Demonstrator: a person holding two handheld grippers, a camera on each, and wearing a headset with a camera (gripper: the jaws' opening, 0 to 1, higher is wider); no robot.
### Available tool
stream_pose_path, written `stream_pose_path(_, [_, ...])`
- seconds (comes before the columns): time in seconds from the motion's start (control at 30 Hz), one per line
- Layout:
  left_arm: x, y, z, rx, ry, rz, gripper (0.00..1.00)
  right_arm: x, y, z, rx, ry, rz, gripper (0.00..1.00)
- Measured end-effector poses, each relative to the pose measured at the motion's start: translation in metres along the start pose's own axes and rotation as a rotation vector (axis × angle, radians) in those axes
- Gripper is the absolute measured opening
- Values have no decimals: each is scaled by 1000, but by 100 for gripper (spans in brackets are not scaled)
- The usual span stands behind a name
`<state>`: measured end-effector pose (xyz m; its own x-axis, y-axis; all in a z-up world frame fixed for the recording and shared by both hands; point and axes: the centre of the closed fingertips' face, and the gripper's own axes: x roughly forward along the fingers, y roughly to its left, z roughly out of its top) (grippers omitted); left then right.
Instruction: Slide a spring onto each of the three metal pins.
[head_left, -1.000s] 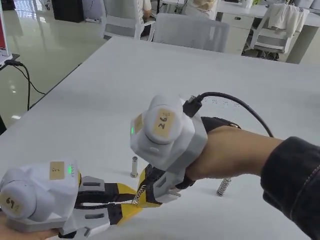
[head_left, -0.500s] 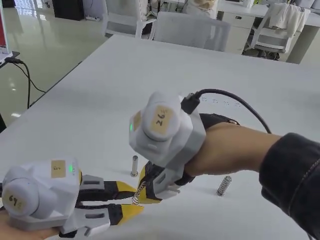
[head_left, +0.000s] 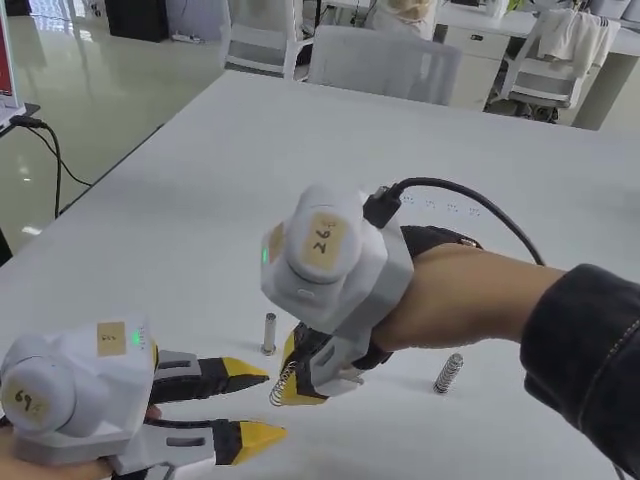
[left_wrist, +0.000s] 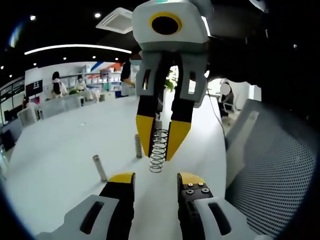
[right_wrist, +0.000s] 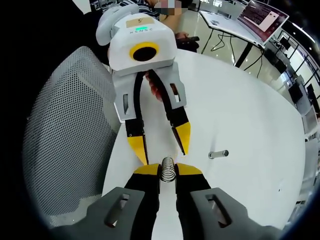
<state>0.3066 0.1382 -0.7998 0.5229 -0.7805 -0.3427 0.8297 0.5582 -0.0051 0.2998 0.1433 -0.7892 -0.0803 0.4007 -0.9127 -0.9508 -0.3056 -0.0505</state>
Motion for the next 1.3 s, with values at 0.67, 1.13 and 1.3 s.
stream_pose_path(0.67, [-4,10,-8,-56,20,63,63,-5,-5,-3,10,1,-19,8])
stream_pose_path(1.13, [-5,15,-9,-80,15,90,80,-8,-11,-4,16,5,-33,8])
stream_pose_path(1.3, [-5,16,-9,-80,14,89,82,-11,-15,-5,19,7,-41,8])
